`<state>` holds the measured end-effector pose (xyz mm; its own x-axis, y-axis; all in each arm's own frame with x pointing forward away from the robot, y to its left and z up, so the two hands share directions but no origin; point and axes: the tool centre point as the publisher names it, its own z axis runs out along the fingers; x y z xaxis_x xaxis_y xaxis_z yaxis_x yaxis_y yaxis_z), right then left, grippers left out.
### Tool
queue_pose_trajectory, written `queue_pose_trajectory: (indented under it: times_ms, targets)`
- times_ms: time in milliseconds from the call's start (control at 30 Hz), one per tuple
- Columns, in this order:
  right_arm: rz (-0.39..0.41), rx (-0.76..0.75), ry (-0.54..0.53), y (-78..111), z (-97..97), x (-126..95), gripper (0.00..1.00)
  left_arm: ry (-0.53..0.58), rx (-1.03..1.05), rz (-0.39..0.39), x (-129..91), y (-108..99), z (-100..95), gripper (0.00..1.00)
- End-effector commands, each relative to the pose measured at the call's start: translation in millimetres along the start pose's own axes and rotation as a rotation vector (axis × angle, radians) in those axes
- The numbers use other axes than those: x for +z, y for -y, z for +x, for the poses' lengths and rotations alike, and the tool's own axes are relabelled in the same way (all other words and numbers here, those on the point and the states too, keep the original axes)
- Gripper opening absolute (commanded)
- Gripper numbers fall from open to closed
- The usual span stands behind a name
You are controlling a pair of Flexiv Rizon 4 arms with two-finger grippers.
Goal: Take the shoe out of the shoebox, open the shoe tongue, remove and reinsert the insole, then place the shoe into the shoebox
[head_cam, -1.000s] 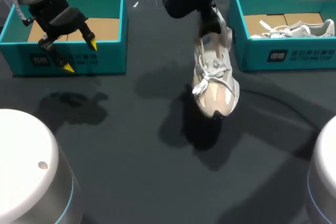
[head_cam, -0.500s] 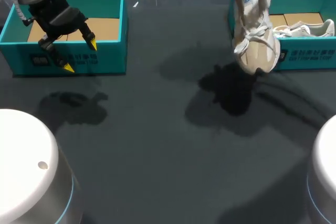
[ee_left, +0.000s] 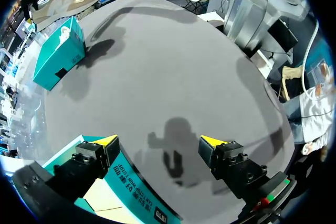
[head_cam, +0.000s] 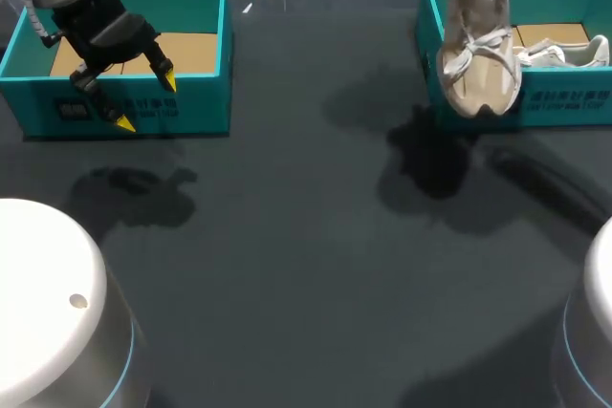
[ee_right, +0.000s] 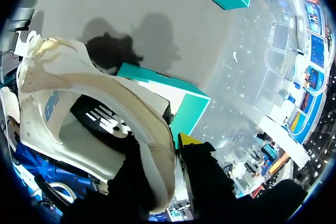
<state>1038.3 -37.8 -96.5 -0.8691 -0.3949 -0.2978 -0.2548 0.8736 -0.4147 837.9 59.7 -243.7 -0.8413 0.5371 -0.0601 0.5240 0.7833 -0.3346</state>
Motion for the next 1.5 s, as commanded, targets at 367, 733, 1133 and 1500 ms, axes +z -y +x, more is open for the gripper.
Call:
queue_pose_trajectory:
  times_ms: [367,733,1133,1500]
  targets:
    - [0.034,-0.071,0.051,119.8,-33.5,47.0,0.0,-0.001,0.001,-0.002,0.0,-0.3,0.2,1.0]
    - [-0.001,-0.19,0.028,209.1,-49.5,90.4,0.0,-0.001,0.001,-0.002,0.0,-0.3,0.2,1.0]
    - [-0.031,-0.182,0.0,225.6,-51.1,106.1,0.0,-0.001,0.001,-0.002,0.0,-0.3,0.2,1.0]
    - [-0.04,-0.151,-0.036,255.7,-60.7,119.3,0.0,-0.001,0.001,-0.002,0.0,-0.3,0.2,1.0]
